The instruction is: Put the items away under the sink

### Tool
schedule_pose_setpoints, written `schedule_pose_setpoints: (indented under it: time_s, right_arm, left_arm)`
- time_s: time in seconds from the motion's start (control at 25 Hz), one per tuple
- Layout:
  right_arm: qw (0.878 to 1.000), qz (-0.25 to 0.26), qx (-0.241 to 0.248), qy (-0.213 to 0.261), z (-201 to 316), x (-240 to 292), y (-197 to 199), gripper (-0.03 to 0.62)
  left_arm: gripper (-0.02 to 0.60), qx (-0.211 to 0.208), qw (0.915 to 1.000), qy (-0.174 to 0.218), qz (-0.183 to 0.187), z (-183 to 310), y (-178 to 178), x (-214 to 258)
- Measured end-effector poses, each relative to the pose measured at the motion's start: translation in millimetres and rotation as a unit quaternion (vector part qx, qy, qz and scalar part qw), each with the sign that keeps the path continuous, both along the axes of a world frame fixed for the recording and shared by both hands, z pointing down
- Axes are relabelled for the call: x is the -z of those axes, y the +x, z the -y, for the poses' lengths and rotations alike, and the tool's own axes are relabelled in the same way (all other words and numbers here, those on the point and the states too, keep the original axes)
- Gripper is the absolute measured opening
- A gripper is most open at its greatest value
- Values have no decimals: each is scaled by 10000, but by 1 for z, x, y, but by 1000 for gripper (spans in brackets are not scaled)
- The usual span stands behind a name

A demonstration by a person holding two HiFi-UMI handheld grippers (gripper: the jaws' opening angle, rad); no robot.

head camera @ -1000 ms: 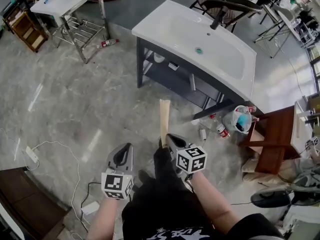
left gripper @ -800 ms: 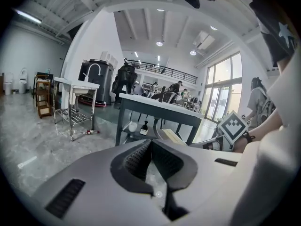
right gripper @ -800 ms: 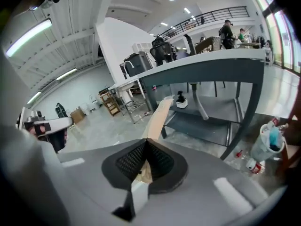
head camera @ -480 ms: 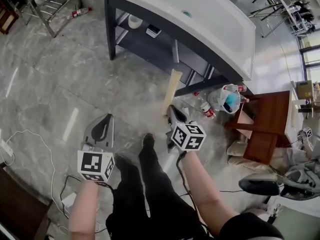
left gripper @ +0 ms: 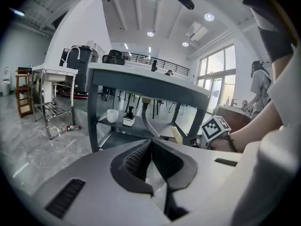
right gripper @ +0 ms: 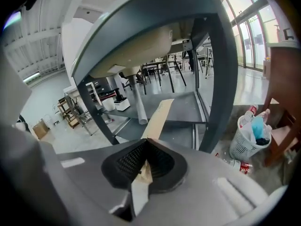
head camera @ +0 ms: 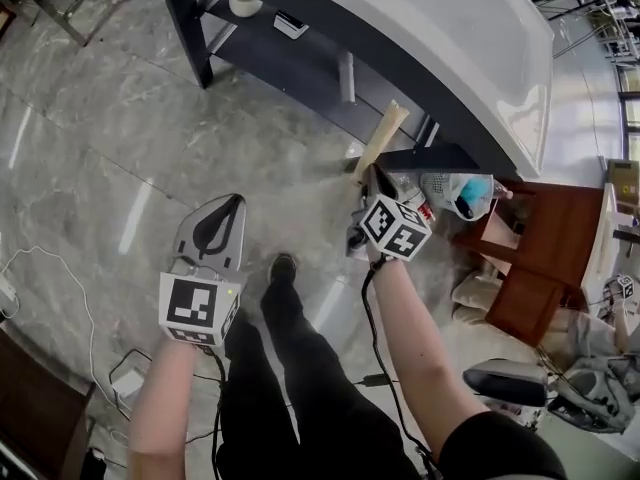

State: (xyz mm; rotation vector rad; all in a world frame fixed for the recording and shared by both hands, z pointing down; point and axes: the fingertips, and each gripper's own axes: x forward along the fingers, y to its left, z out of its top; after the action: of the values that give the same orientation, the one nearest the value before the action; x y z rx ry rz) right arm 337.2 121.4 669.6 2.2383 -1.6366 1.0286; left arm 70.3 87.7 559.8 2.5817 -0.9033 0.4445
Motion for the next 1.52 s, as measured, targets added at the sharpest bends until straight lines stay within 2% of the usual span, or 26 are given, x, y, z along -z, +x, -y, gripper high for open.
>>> schedule_pose_setpoints:
  time_s: [0.24,0.44,0.88,1.16,1.32,1.52]
  right_arm:
    - [9995,-281,-51,162,53,-17,33,5]
    - [9991,-315,-241,169,87,-33,55,5]
    - [9965,-735,-407,-28,116,-46,97,8]
    - [9920,-1169,-469,-53,106,-35,92,20]
    - [9929,-1078,-495,-2,89,-25,70,20]
    - [9953,-811,-490,182,61,4,18,20]
  left_arm:
    - [9,-11,10000,-38,-11,31,42,-20]
    - [9,-11,9999,-85,-95,55,65,-30]
    - [9,-56,9994,-307,-115,60,75,-50]
    - [9,-85,9989,-455,-106,49,62,-55]
    - [9,-105,9988,-478,-77,40,49,-51]
    - [9,-168,9987,-470,-40,22,29,-29]
